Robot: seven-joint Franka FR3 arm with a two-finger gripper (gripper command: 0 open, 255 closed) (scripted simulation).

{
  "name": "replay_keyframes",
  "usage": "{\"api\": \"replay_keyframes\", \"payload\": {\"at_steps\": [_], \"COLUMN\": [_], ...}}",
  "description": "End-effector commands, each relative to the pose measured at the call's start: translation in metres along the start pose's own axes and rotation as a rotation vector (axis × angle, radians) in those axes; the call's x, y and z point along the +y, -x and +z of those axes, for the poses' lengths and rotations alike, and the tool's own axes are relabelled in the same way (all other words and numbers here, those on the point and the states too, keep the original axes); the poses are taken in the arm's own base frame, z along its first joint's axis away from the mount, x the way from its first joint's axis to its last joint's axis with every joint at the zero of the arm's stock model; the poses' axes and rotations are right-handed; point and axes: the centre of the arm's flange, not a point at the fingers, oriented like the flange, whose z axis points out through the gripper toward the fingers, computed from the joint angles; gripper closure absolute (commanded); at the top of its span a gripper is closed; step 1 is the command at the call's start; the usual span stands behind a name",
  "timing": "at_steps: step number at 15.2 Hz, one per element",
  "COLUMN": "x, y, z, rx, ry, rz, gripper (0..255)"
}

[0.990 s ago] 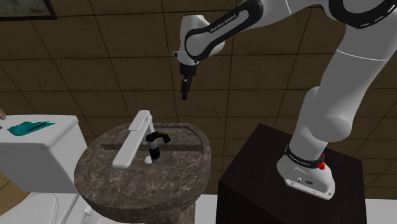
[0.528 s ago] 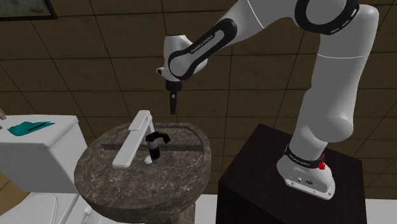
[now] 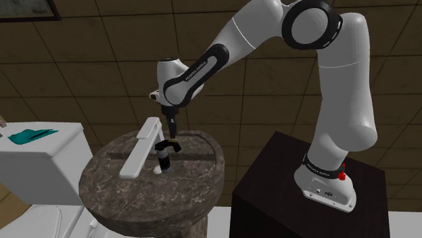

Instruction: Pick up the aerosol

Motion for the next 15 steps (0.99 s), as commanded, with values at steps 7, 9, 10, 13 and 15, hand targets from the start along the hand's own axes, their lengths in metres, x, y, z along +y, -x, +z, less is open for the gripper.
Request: {"api": "replay_keyframes", "payload": {"at_steps": [7, 9, 10, 13, 15], "x": [-0.013, -0.013, -0.013, -0.013, -0.013], "y": [-0.025, -0.023, -0.022, -0.022, -0.022], "z": [0.054, 0.065, 0.073, 0.073, 0.073], "rx": [-0.002, -0.002, -0.002, -0.002, -0.002], "ry": [-0.006, -0.006, -0.006, -0.006, -0.006], "rz": [-0.099, -0.099, -0.099, -0.099, -0.099], "gripper": [0, 0, 0, 255, 255]}}
